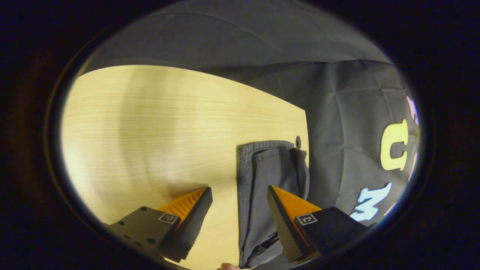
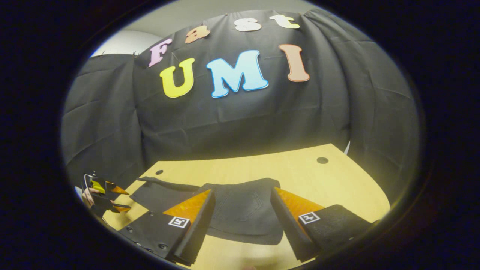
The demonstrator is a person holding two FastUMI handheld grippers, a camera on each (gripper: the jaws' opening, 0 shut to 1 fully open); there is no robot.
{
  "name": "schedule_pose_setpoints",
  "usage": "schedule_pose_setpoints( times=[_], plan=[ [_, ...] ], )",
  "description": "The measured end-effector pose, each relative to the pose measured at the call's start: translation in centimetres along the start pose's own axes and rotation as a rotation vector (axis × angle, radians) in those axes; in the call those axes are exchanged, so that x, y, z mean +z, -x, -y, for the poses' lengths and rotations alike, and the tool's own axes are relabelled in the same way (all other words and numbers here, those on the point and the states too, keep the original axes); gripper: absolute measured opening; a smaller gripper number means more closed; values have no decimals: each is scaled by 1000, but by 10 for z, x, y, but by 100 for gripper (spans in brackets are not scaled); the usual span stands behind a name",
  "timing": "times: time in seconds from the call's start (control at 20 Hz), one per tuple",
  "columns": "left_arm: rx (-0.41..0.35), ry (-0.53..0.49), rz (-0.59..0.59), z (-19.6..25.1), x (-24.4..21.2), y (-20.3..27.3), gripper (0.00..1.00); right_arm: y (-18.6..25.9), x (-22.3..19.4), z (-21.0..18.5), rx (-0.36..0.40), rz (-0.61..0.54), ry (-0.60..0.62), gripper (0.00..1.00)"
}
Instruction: Grasp the waist and the cuffs of the jeans and fold them to make the two legs overlap; first hold the waist and fold one-third of the jeans toward the cuffs, then hold the cuffs and fold the remaining one-third in the same direction to finish folding.
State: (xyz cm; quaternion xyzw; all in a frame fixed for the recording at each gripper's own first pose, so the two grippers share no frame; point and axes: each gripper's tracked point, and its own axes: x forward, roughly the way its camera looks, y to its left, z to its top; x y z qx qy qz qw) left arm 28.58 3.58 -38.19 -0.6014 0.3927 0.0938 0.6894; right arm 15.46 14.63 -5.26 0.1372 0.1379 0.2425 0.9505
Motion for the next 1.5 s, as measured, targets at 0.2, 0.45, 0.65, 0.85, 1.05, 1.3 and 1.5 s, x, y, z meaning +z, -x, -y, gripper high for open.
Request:
schedule_pose_setpoints(
  times=[0.2,0.45,0.65,0.85,1.05,1.3,1.5],
  plan=[
    [24,-31,-23,15,-2,-27,96,5,8,4,-35,26,-17,91],
    [-14,-37,-36,40,-7,-45,100,8,24,12,-77,70,-75,91],
    [-63,-1,-54,52,-11,-61,95,7,33,17,-96,80,-107,91],
    [-74,-27,-75,55,-19,-77,87,-1,38,19,-104,68,-134,91],
    [-77,-72,-71,55,-24,-93,39,-1,35,21,-105,51,-136,91],
    [-112,-51,-88,59,-25,-100,12,3,34,27,-118,45,-106,91],
    [-158,-43,-88,68,-24,-83,8,7,37,26,-109,51,-109,91]
  ],
)
